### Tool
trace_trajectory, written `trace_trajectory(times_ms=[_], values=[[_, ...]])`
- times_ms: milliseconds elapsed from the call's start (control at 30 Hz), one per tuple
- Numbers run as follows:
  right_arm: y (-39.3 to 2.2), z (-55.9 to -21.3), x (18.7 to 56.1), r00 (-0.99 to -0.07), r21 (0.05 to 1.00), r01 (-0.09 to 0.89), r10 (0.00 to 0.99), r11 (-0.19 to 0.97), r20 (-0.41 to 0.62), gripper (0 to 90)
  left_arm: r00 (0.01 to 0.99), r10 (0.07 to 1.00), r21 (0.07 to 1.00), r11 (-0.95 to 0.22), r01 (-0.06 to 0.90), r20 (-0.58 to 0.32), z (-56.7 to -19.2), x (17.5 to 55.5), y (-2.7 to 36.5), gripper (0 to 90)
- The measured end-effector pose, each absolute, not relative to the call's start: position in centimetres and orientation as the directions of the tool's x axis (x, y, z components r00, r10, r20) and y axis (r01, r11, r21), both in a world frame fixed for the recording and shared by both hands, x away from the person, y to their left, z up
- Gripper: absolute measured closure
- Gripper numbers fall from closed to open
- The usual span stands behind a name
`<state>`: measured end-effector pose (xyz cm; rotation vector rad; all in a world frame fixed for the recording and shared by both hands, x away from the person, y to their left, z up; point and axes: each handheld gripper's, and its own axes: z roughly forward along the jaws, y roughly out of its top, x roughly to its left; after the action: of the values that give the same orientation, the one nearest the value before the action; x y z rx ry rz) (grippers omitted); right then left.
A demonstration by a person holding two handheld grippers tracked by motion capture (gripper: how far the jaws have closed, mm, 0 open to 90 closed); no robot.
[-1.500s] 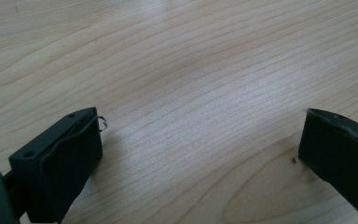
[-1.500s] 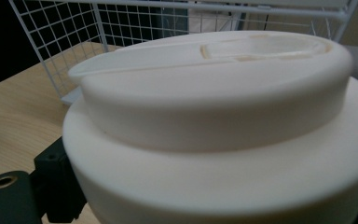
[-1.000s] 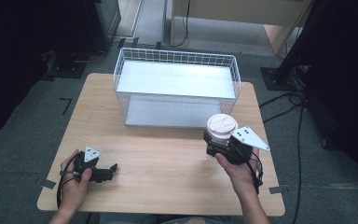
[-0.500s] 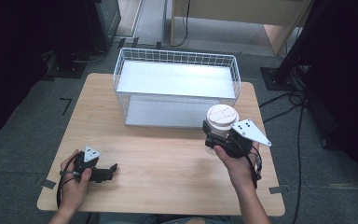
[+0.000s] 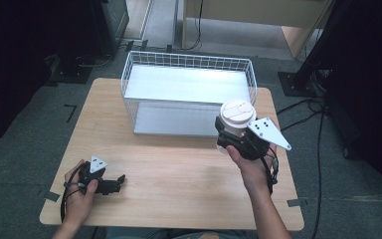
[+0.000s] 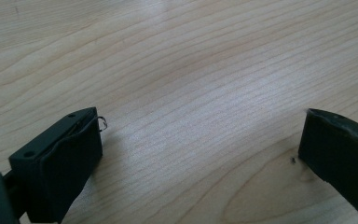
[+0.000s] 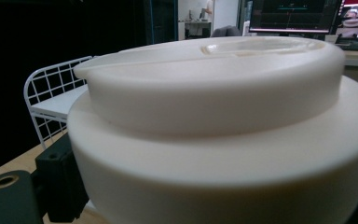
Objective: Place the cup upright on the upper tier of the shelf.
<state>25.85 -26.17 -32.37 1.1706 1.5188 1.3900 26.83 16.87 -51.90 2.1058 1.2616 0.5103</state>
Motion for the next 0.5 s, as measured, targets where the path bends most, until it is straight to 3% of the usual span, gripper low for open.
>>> trace_trajectory(times_ms=[500], values=[[-25.5, -30.1, 27.3, -0.261, 0.998, 0.065, 0.965, -0.015, 0.032, 9.3, 0.469, 0.883, 0.682, -0.349, 0.642, 0.01, -51.9, 26.8, 16.9, 0.0]])
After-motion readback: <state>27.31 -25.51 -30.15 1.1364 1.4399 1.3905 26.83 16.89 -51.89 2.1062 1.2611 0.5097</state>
